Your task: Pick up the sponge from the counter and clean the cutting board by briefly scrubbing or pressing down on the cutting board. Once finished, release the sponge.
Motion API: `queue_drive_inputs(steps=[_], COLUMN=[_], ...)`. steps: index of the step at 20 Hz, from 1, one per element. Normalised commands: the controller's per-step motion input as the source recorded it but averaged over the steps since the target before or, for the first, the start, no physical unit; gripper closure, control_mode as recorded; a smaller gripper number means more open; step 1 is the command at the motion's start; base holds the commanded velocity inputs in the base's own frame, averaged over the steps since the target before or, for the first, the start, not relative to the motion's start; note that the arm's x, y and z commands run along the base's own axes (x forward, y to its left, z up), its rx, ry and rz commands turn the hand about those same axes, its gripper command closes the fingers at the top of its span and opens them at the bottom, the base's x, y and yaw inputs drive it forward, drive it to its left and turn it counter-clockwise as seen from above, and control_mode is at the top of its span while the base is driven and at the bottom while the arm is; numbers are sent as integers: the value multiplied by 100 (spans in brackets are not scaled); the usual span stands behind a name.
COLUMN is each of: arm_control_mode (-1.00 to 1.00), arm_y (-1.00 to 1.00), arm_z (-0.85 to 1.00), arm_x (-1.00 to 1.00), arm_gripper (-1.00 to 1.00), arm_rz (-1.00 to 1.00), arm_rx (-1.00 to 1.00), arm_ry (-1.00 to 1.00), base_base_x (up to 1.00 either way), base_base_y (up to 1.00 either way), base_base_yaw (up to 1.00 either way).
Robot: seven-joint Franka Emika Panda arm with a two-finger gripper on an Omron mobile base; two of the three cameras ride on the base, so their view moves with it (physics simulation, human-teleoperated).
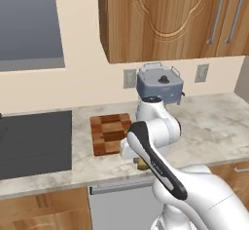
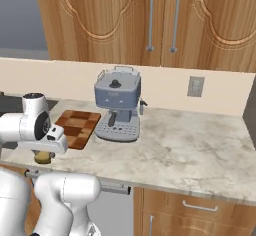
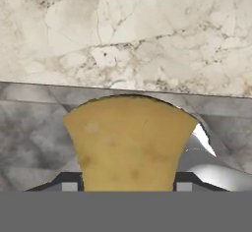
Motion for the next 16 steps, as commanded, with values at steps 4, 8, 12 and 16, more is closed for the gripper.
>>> queue_drive_inputs(steps=[4,8,12,16], arm_control_mode=[100,100,100,-100], arm_y=[0,0,0,0], arm_z=[0,0,0,0], arm_x=[0,0,0,25], arm_gripper=[100,100,100,100], arm_rz=[0,0,0,1], arm_rx=[0,0,0,0], arm_ry=[0,0,0,0], base_base_x=[35,54,59,27], base_base_y=[52,17,0,0], base_base_yaw=[0,0,0,0])
